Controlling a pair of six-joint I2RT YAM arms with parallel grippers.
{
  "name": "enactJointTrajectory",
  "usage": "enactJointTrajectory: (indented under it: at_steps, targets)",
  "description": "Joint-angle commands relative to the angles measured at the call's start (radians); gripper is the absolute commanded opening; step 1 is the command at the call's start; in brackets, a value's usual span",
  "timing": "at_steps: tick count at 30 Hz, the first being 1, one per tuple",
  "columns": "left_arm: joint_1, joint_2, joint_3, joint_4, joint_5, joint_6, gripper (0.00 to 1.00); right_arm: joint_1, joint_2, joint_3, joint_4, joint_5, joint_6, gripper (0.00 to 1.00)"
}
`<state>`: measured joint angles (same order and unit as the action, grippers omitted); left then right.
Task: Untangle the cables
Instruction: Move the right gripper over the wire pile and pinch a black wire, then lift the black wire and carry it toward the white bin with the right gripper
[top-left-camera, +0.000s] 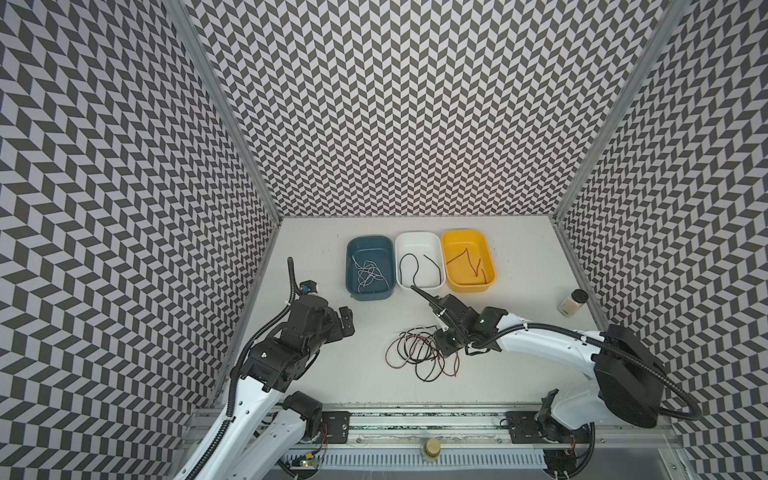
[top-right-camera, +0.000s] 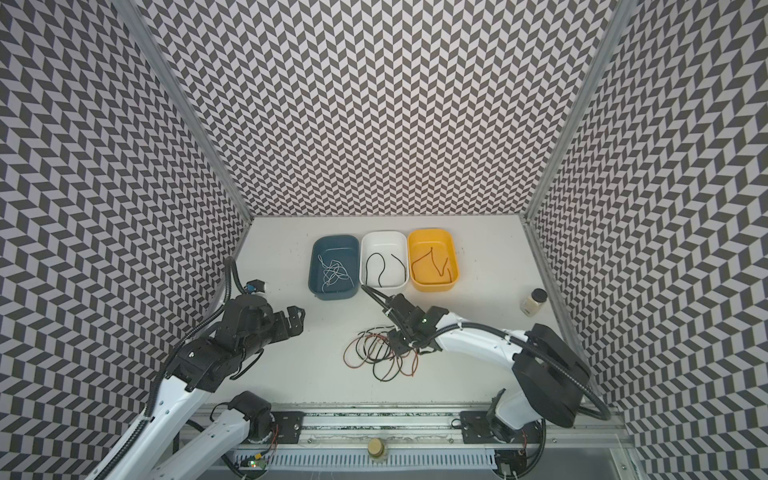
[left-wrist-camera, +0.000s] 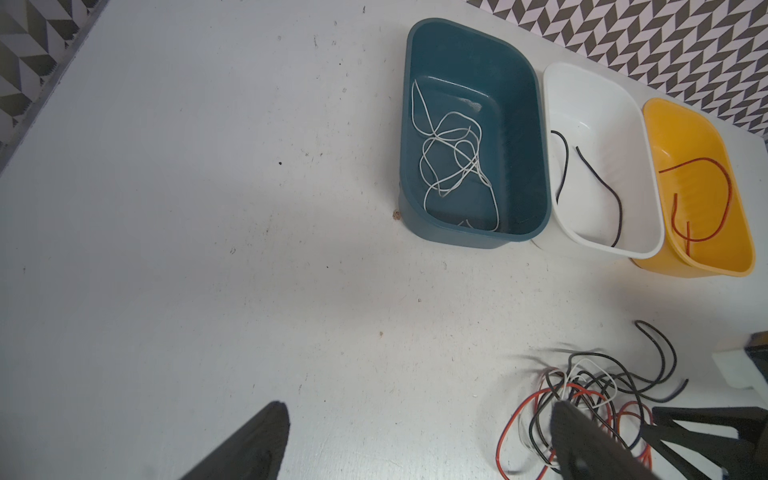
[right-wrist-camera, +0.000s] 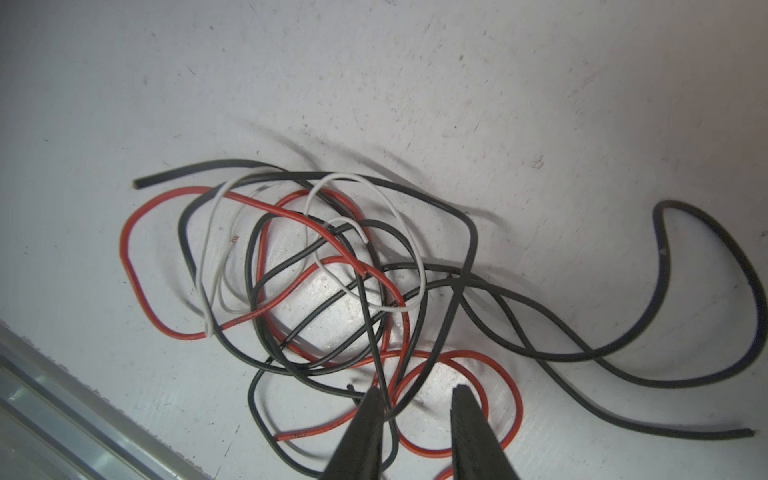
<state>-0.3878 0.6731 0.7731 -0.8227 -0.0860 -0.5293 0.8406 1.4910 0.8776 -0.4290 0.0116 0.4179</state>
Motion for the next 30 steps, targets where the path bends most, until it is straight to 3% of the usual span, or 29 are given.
enactJointTrajectory:
  at_steps: [1,8,14,21,30]
  targets:
    - [-0.005,0.004,0.004,0.011,0.001,-0.001,1.0,-0.024,0.032,-0.019,0.043,-0.032,-0.003,0.25]
    - [-0.002,0.007,0.003,0.011,0.003,-0.001,1.0,-0.033,0.041,-0.034,0.08,-0.06,0.005,0.2]
    - [-0.002,0.009,0.006,0.011,0.006,0.001,1.0,-0.035,0.02,-0.023,0.06,-0.046,0.006,0.1]
    - [-0.002,0.01,0.005,0.013,0.009,0.0,1.0,-0.035,-0.087,-0.003,0.021,0.02,0.008,0.0]
    - [-0.002,0.008,0.005,0.011,0.01,0.002,1.0,-0.035,-0.223,0.145,-0.108,0.134,-0.058,0.0]
